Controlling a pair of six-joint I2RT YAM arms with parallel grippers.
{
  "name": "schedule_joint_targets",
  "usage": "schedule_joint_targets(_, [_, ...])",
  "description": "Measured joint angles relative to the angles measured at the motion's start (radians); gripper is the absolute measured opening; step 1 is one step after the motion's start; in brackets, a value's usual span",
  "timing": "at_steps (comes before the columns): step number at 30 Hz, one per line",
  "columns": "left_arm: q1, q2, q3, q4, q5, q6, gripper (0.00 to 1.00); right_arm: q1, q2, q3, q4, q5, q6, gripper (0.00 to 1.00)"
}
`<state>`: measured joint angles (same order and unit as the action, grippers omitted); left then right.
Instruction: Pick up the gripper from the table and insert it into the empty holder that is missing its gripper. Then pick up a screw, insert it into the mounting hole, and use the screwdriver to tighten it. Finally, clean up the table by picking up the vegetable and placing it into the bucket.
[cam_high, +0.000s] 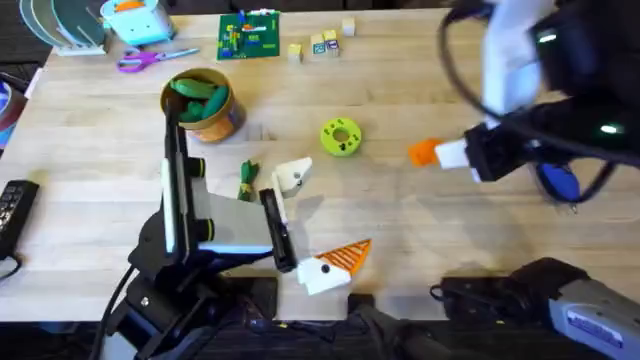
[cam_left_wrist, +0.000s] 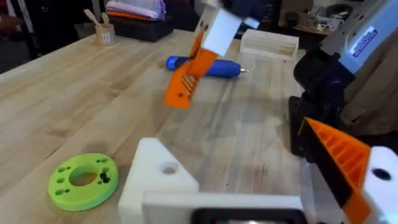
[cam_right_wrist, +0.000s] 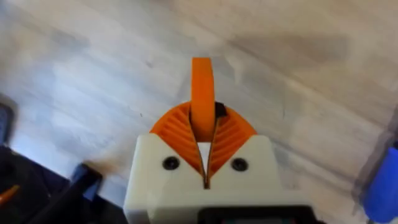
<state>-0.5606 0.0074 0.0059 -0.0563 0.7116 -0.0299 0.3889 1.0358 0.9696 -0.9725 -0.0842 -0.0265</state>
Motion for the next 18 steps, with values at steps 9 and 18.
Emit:
schedule_joint_targets(9, [0.000, 0.000, 0.000, 0.000, 0.000, 0.000, 0.992, -0.072, -0.205, -0.333, 0.636, -0.408, 0.331, 0.010])
schedule_joint_targets(18, [0.000, 0.000, 0.000, 0.000, 0.000, 0.000, 0.992, -0.073, -0.090, -0.464, 0.834, -0.888, 0.623, 0.010])
